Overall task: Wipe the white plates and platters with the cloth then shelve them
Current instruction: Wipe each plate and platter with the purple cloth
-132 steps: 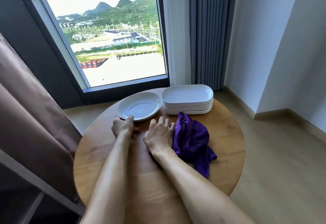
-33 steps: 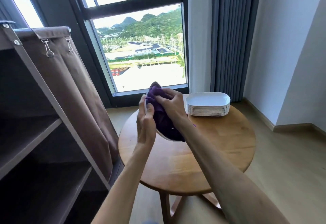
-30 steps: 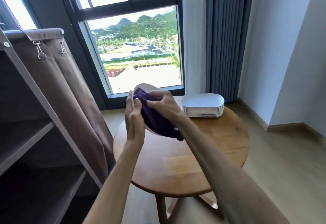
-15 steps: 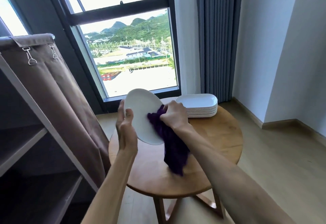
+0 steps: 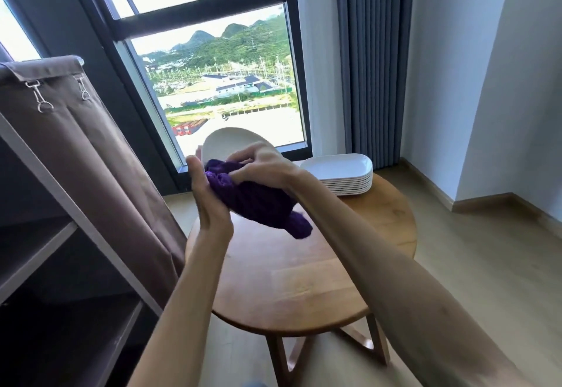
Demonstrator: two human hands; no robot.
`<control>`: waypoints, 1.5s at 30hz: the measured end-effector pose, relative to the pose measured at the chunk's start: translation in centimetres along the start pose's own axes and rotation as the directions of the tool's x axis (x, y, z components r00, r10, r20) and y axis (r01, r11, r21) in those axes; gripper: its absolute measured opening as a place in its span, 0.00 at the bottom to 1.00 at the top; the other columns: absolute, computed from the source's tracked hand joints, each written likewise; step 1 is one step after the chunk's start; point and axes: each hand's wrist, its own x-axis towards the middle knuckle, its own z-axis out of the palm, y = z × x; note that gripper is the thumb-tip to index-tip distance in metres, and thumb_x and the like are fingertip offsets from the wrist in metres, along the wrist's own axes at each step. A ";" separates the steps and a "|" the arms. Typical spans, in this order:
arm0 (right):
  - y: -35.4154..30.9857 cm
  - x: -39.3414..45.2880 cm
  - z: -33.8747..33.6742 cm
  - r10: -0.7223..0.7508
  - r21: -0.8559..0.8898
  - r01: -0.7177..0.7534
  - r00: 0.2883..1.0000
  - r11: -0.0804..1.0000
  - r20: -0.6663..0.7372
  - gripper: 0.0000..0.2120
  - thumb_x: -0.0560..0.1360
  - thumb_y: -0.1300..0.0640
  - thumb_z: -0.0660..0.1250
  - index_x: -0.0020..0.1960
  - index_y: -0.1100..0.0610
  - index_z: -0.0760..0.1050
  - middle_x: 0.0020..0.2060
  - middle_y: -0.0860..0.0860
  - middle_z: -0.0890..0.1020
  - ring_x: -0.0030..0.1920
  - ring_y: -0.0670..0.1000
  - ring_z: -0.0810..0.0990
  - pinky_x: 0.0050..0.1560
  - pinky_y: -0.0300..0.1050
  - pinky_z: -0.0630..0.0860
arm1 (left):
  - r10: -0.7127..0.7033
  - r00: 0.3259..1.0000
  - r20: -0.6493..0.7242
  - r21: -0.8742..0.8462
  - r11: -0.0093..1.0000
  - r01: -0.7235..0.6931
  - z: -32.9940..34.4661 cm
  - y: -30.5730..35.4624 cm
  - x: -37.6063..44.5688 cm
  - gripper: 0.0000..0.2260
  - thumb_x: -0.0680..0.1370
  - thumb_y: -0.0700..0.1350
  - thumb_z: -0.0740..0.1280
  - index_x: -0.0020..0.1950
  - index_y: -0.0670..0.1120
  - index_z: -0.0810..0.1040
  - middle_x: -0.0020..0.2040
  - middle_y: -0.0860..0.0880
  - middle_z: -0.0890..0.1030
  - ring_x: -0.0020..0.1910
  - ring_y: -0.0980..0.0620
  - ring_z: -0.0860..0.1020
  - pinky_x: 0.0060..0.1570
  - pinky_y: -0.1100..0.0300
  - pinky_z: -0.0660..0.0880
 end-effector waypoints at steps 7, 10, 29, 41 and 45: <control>2.0 -0.8 0.2 0.245 -0.397 -0.213 0.969 0.893 0.032 0.02 0.66 0.59 0.75 0.37 0.55 0.83 0.31 0.49 0.80 0.31 0.47 0.77 0.30 0.37 0.73 | 0.007 1.000 -0.003 0.107 0.994 -0.006 -2.0 1.3 1.2 0.20 0.76 0.52 0.64 0.67 0.55 0.80 0.63 0.45 0.82 0.64 0.40 0.79 0.63 0.39 0.77; 4.3 -0.3 0.1 0.275 -0.409 -0.353 0.931 0.841 -0.238 0.05 0.63 0.58 0.76 0.38 0.54 0.83 0.37 0.51 0.83 0.40 0.50 0.81 0.37 0.40 0.79 | 0.035 0.999 -0.032 0.121 0.992 -0.031 -2.5 0.5 0.4 0.15 0.81 0.53 0.61 0.66 0.57 0.79 0.64 0.48 0.81 0.65 0.43 0.77 0.62 0.41 0.77; 0.9 -1.0 1.6 -0.031 -0.134 0.033 0.999 0.990 0.021 0.07 0.73 0.60 0.72 0.47 0.50 0.85 0.40 0.50 0.84 0.44 0.50 0.82 0.42 0.42 0.78 | -0.190 0.976 -0.105 0.075 0.977 0.198 -1.2 -1.0 -0.1 0.18 0.78 0.61 0.64 0.37 0.53 0.85 0.39 0.50 0.86 0.48 0.46 0.82 0.45 0.51 0.80; 6.5 0.8 1.0 0.139 -0.527 -0.340 0.913 0.779 -0.383 0.05 0.67 0.60 0.71 0.41 0.55 0.84 0.40 0.53 0.85 0.44 0.56 0.83 0.45 0.46 0.80 | -0.011 0.997 0.074 0.302 0.953 -0.012 -3.0 -2.7 -1.9 0.15 0.83 0.54 0.61 0.69 0.56 0.79 0.61 0.51 0.82 0.62 0.48 0.78 0.51 0.56 0.76; 5.1 1.3 1.1 -0.100 -0.379 -0.093 0.883 0.921 -0.458 0.09 0.69 0.59 0.72 0.48 0.53 0.86 0.42 0.51 0.86 0.46 0.53 0.83 0.50 0.50 0.80 | 0.000 0.998 0.061 0.341 0.940 -0.021 -1.5 -3.8 -2.4 0.18 0.83 0.58 0.60 0.71 0.59 0.76 0.63 0.53 0.83 0.59 0.53 0.81 0.52 0.63 0.80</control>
